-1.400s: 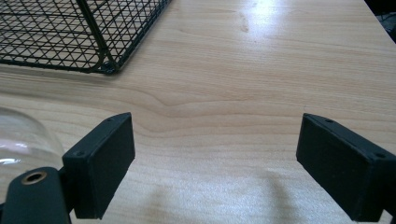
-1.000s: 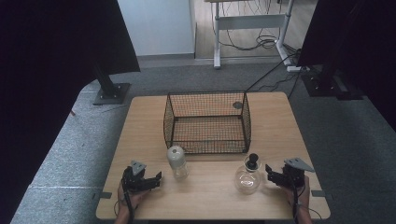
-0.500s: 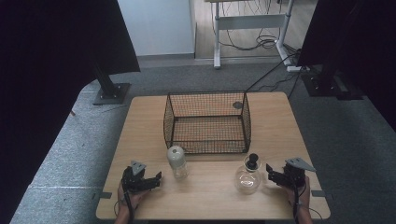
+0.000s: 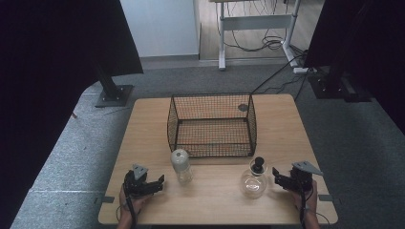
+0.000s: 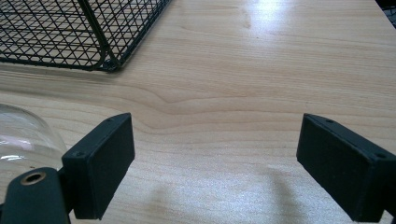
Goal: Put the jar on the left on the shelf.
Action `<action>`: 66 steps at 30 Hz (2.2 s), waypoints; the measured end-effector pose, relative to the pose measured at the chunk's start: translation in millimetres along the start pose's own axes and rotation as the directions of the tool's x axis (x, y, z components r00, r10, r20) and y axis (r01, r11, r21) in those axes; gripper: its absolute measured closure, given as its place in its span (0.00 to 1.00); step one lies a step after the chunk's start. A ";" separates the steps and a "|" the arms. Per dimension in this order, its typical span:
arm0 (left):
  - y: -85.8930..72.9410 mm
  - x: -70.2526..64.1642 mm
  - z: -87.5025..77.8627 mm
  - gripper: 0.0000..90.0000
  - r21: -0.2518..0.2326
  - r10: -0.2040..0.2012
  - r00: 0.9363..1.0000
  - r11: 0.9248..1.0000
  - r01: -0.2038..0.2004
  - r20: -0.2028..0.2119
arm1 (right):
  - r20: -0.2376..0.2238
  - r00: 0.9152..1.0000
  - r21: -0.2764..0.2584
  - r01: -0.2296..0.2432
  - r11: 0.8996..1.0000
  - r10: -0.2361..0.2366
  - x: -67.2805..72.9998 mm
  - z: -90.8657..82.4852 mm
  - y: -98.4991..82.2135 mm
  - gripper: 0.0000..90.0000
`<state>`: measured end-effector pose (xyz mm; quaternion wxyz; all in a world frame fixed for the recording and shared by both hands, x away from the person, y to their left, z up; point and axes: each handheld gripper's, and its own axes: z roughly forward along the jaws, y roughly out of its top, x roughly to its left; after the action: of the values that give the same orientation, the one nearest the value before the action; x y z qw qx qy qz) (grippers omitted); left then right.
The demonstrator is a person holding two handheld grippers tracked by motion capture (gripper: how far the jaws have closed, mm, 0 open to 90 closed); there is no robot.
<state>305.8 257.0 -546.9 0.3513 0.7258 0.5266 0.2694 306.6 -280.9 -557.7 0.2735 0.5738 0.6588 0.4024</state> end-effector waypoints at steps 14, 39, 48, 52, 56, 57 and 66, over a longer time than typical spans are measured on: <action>3.2 -6.0 -13.1 0.07 -0.024 0.015 1.000 1.000 -0.015 0.016 | 0.006 1.000 0.006 0.011 1.000 -0.011 0.8 0.4 0.1 0.12; 9.1 -19.6 -28.9 0.06 -0.058 0.045 0.997 0.997 -0.042 0.056 | 0.002 1.000 0.008 0.008 1.000 -0.008 0.2 0.5 0.1 0.13; 11.8 -24.7 -34.0 0.06 -0.073 0.054 0.996 0.996 -0.048 0.074 | 0.001 1.000 0.009 0.008 1.000 -0.008 0.1 0.6 0.2 0.13; 12.8 -26.8 -35.8 0.06 -0.079 0.056 0.995 0.996 -0.050 0.080 | 0.001 1.000 0.010 0.007 1.000 -0.007 0.1 0.6 0.2 0.13; 14.2 -30.2 -38.2 0.06 -0.086 0.063 0.994 0.995 -0.055 0.088 | 0.001 1.000 0.010 0.008 1.000 -0.008 0.2 0.7 0.2 0.13; 14.5 -31.1 -38.7 0.06 -0.087 0.066 0.994 0.995 -0.058 0.090 | 0.000 1.000 0.011 0.008 1.000 -0.008 0.3 0.8 0.3 0.13; 16.8 -38.6 -42.8 0.06 -0.098 0.086 0.990 0.992 -0.076 0.107 | 0.000 1.000 0.012 0.012 1.000 -0.012 0.4 0.9 0.3 0.13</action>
<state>271.3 226.6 -508.3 0.4024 0.7432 0.4632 0.2668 307.4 -280.3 -557.8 0.2723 0.5717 0.6646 0.3967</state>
